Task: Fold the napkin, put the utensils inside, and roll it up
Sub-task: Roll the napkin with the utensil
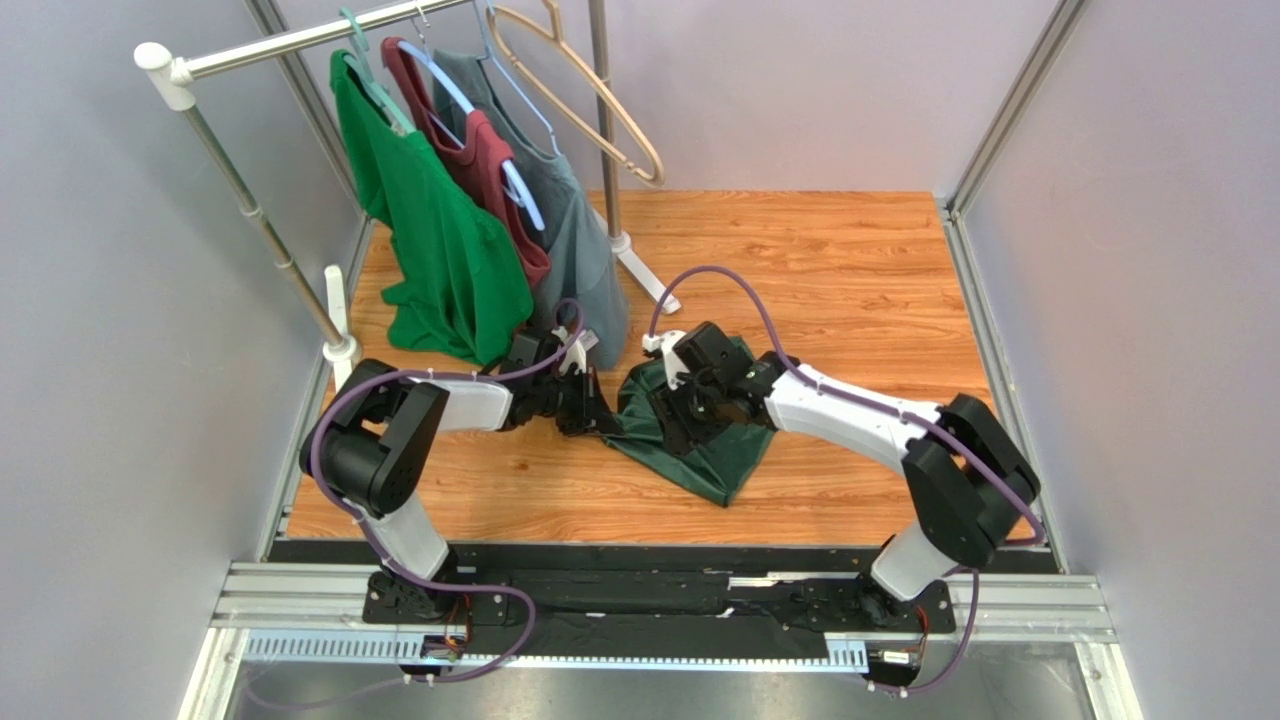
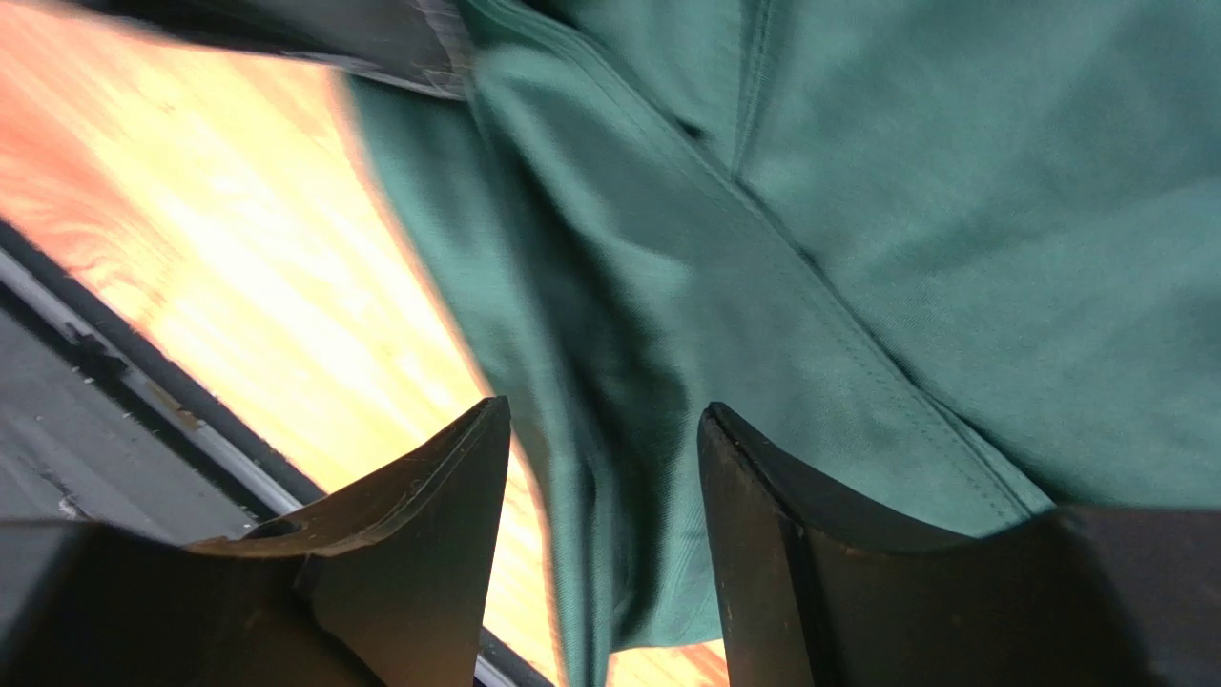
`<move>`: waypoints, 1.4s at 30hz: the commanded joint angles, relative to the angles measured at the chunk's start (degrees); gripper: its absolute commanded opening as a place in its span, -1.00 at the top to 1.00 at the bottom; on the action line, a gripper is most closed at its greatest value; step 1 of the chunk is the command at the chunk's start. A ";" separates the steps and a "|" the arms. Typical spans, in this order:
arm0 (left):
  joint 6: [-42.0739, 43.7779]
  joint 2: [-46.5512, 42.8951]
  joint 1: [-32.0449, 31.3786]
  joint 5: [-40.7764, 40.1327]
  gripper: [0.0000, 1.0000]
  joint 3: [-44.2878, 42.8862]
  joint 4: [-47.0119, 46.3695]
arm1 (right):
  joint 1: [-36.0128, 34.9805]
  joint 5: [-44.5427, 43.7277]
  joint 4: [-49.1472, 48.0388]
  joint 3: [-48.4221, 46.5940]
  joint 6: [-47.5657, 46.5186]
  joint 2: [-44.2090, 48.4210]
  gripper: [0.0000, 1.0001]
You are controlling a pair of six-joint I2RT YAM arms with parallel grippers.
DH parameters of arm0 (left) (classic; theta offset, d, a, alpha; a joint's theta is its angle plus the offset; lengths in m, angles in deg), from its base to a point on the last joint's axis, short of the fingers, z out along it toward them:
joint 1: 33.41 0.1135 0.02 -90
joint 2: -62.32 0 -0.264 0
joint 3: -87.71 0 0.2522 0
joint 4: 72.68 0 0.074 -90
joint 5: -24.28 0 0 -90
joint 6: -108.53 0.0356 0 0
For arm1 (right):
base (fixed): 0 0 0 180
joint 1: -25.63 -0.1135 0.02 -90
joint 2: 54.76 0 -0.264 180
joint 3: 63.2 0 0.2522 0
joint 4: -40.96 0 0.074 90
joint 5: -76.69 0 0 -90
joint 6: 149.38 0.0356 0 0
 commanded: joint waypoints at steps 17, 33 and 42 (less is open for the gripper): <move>1.19 1.84 0.23 1.39 1.00 -2.13 3.02 | -20.77 -28.37 -15.11 3.15 -5.82 -3.92 -0.09; 1.36 2.20 0.32 2.09 1.00 -2.48 3.20 | -19.72 -30.83 -14.76 4.38 -4.68 -9.72 0.00; 0.13 0.00 0.67 2.97 0.63 -1.52 0.22 | -15.67 -22.32 -8.27 3.77 -3.01 -10.08 0.49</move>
